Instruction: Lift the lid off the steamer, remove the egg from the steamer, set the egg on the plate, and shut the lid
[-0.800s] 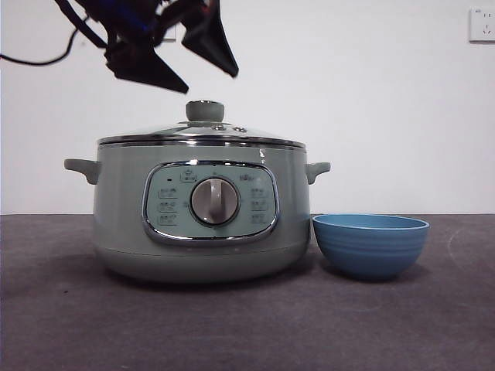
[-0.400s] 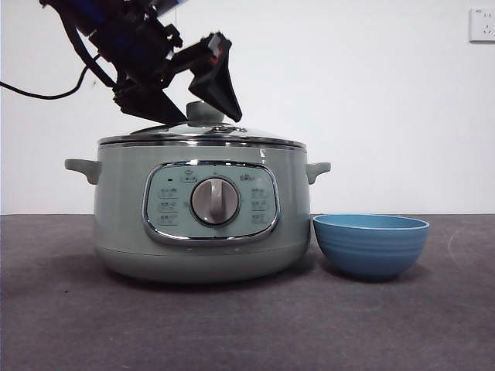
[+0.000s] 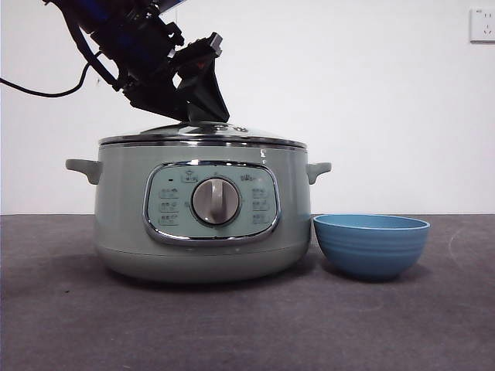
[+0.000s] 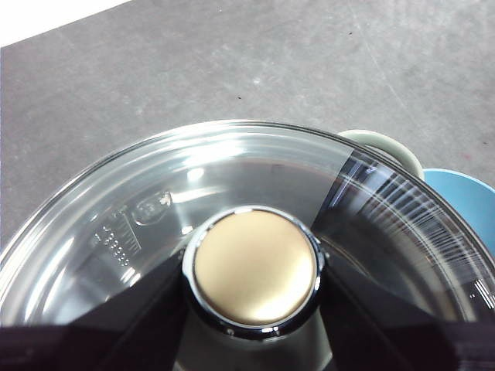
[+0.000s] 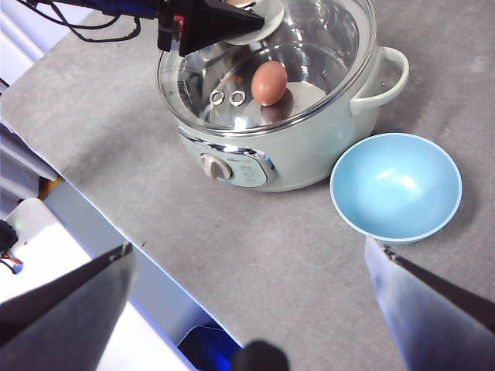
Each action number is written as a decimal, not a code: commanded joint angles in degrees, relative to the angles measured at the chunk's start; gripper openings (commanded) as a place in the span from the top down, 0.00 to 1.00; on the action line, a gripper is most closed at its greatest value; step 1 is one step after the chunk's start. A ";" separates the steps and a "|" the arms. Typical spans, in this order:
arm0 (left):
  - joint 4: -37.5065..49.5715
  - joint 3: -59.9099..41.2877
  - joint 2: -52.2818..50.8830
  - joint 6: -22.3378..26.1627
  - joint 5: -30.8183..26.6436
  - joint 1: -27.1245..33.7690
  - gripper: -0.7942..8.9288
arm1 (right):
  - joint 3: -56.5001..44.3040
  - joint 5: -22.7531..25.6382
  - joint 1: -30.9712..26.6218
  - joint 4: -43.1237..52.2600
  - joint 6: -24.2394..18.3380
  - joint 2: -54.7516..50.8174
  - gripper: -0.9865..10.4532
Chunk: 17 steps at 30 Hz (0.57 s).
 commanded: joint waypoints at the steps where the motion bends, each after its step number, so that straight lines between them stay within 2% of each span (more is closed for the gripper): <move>1: -0.37 -0.26 0.35 -0.28 0.31 -0.20 0.79 | 0.00 0.17 0.09 0.11 -0.55 -0.07 0.47; 3: -0.37 -0.26 0.35 -0.28 0.31 -0.20 0.81 | 0.02 0.17 0.09 0.11 -0.55 -0.07 0.47; 5: -0.35 -0.26 0.35 -0.28 0.31 -0.20 0.94 | 0.02 0.17 0.09 0.11 -0.55 -0.07 0.47; 17: 2.62 -0.24 -1.09 -0.24 0.50 -0.20 0.93 | 0.00 0.17 0.09 0.11 -0.52 -0.07 0.47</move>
